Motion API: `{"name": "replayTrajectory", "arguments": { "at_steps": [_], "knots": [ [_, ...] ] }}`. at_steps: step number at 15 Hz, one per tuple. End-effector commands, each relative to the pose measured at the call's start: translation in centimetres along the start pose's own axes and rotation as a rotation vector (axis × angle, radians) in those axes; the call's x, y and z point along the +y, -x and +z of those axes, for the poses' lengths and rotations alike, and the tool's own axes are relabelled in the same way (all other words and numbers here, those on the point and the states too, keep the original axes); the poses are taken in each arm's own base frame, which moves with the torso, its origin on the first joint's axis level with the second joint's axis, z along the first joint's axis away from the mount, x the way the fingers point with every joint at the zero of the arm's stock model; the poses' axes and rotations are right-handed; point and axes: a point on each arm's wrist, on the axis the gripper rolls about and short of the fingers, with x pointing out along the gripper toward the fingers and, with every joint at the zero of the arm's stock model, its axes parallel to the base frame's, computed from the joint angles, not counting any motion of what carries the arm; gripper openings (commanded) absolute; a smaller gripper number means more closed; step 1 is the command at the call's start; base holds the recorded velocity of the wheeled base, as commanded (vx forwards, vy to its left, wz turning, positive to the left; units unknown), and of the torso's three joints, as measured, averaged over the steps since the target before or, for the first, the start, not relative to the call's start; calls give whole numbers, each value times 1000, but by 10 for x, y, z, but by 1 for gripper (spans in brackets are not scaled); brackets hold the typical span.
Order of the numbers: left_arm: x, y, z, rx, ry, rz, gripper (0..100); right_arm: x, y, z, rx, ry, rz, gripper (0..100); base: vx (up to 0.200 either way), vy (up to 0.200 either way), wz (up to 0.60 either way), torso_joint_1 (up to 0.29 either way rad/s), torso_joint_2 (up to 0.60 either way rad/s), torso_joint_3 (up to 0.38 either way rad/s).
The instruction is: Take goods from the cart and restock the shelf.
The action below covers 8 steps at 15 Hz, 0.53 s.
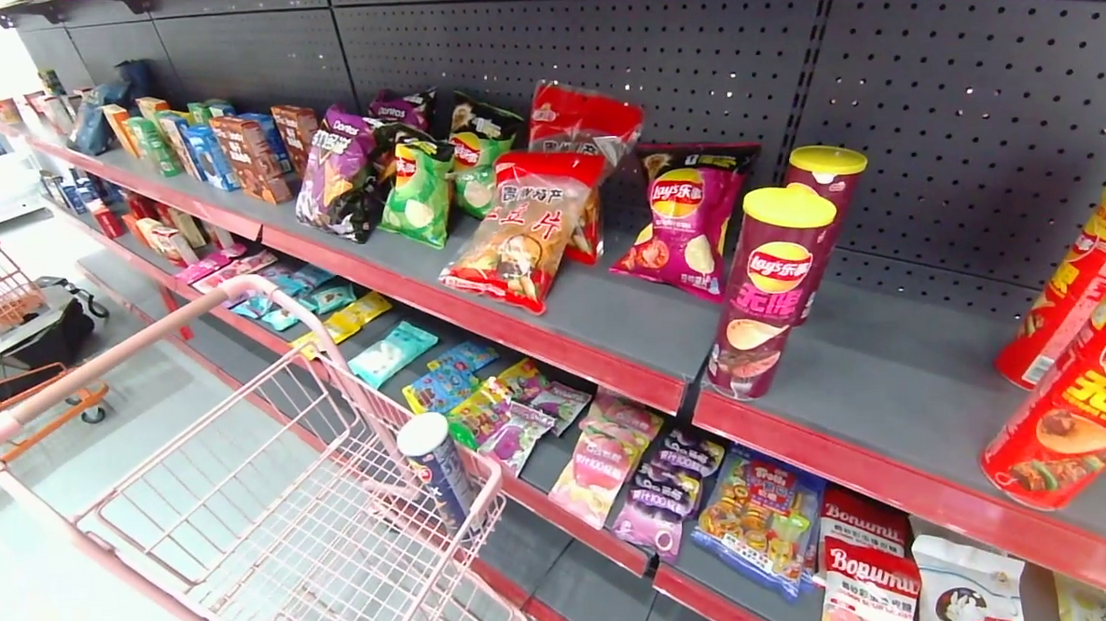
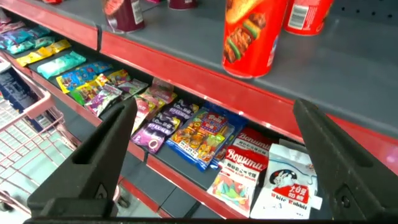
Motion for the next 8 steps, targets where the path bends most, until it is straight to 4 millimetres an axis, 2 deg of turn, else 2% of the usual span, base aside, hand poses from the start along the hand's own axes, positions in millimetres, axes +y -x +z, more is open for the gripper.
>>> {"name": "replayTrajectory", "arguments": {
  "at_steps": [1,8],
  "knots": [
    [0,0,0,0,0,-1,100,0,0,0,1,0,1,100,0,0,0,-139,359,203],
    [0,0,0,0,0,0,100,0,0,0,1,0,1,100,0,0,0,-146,365,218]
  ]
}}
